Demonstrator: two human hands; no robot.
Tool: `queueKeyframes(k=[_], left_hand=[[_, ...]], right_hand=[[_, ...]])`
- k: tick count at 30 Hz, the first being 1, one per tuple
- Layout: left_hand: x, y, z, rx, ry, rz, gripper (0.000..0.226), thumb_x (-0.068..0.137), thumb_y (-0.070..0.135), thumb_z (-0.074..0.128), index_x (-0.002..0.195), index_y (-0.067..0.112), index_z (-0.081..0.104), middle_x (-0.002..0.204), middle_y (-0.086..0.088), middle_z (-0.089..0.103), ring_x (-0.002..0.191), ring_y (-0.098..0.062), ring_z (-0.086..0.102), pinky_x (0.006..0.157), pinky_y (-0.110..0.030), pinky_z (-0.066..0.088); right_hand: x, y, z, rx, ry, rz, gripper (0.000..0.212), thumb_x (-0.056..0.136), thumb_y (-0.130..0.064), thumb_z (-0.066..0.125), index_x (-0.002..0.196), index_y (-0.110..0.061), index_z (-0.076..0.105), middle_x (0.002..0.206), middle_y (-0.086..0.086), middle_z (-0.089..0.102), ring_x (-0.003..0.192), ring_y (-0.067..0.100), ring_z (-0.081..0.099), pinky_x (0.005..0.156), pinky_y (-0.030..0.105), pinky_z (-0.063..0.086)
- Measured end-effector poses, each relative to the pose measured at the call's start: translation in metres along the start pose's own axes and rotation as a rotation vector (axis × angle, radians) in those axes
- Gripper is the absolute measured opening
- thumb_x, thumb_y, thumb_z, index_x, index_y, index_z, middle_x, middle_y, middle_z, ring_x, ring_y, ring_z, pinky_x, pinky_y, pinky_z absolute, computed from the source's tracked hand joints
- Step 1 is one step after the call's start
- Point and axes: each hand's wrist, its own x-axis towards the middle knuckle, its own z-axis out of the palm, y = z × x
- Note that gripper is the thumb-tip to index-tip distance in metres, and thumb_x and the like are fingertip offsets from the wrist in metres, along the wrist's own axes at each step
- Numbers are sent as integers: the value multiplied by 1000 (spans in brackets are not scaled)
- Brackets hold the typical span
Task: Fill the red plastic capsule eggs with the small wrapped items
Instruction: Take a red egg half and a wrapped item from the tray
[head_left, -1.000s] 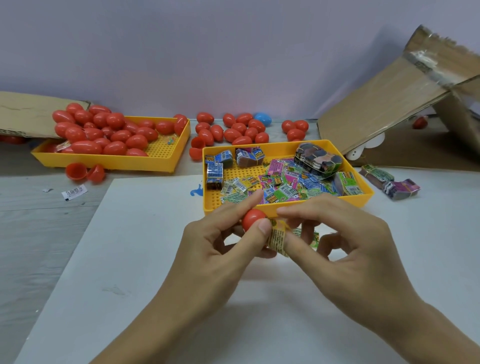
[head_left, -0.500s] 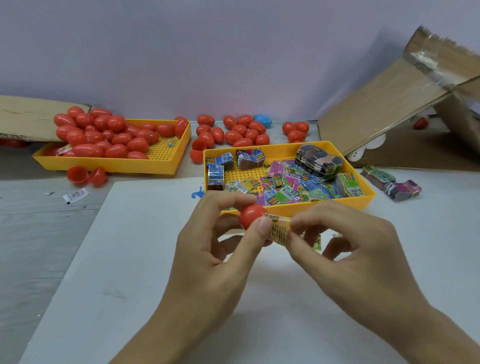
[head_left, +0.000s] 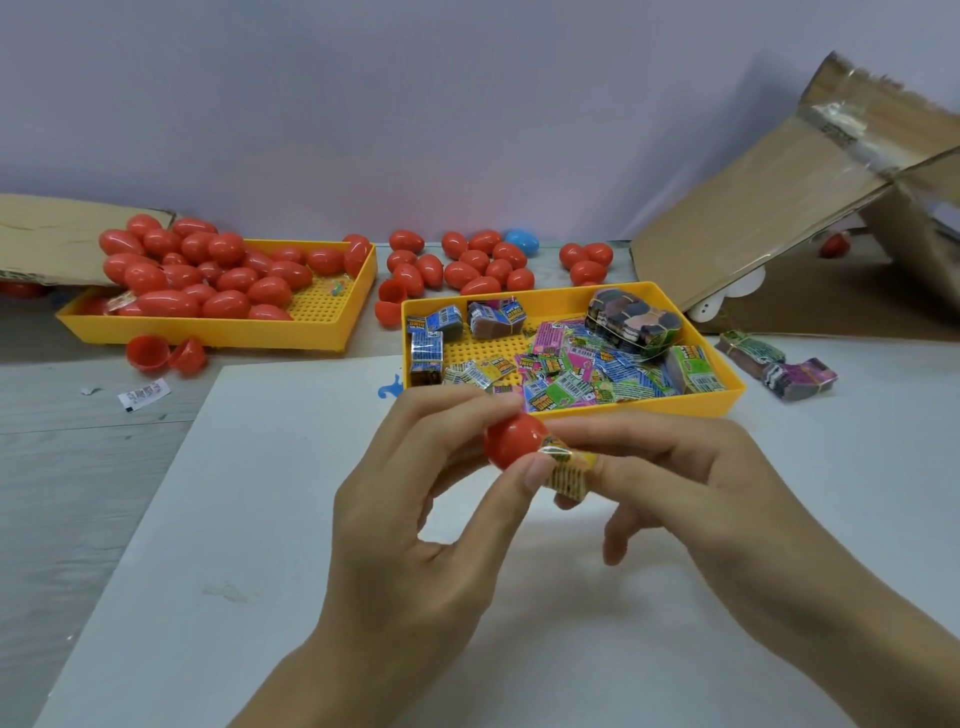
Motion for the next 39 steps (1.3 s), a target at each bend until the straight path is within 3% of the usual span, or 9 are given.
queueKeyframes(k=[2, 5, 10, 15, 18, 22, 29, 32, 39], left_hand=[[0, 0, 0, 36, -1, 45, 29, 93, 28, 66, 120, 17, 61, 113, -2, 63, 106, -28, 66, 85, -35, 57], [1, 0, -2, 90, 25, 82, 30, 91, 27, 68, 119, 17, 63, 112, -4, 64, 106, -25, 65, 86, -34, 54], [3, 0, -4, 114, 53, 95, 24, 90, 27, 70, 112, 20, 67, 110, -4, 65, 103, -22, 66, 85, -34, 56], [0, -4, -3, 104, 66, 89, 21, 89, 23, 71, 110, 21, 69, 109, -6, 66, 102, -24, 68, 82, -39, 57], [0, -5, -1, -7, 108, -6, 29, 90, 26, 70, 117, 16, 66, 108, -8, 67, 101, -30, 68, 82, -35, 56], [3, -4, -1, -113, 140, -106, 24, 91, 27, 67, 113, 16, 69, 105, -3, 69, 99, -17, 69, 83, -17, 53], [3, -4, 1, -199, 162, -227, 21, 90, 22, 70, 110, 19, 70, 101, 5, 73, 96, -8, 71, 80, -15, 55], [3, -4, 1, -178, 131, -206, 25, 89, 31, 68, 111, 20, 70, 101, 7, 71, 97, -11, 70, 81, -15, 54], [1, -3, 1, -79, 73, -70, 32, 94, 39, 65, 120, 22, 64, 105, 6, 67, 99, -21, 69, 81, -22, 56]], right_hand=[[2, -2, -2, 141, -57, 70, 32, 75, -15, 58, 97, -21, 81, 94, 8, 76, 81, 20, 69, 53, 29, 53], [3, -2, -5, 319, -165, 142, 39, 77, -16, 51, 104, -10, 78, 108, 15, 74, 92, 23, 69, 58, 33, 55], [3, -3, -5, 447, -191, 196, 41, 80, -32, 61, 107, -7, 76, 110, 20, 72, 99, 28, 70, 65, 32, 58], [0, -2, 0, 317, -105, 114, 33, 71, -29, 75, 102, -17, 79, 101, 16, 75, 94, 27, 72, 64, 30, 58], [-3, -2, 2, 213, -52, 11, 36, 70, -34, 77, 104, -23, 78, 99, 7, 77, 93, 22, 72, 62, 29, 58], [-6, -2, 7, 48, 29, -120, 25, 74, -31, 79, 99, -28, 79, 90, 1, 77, 84, 17, 73, 58, 26, 58], [-8, 1, 6, -2, 85, -197, 13, 78, -22, 74, 90, -26, 79, 79, 3, 75, 75, 20, 73, 47, 27, 53], [-10, 5, 8, -245, 210, -340, 11, 81, -27, 74, 90, -27, 78, 84, -6, 75, 75, 18, 72, 47, 31, 54], [-13, 8, 14, -489, 291, -516, 14, 78, -12, 73, 90, -19, 75, 78, -15, 71, 65, 6, 69, 49, 20, 52]])
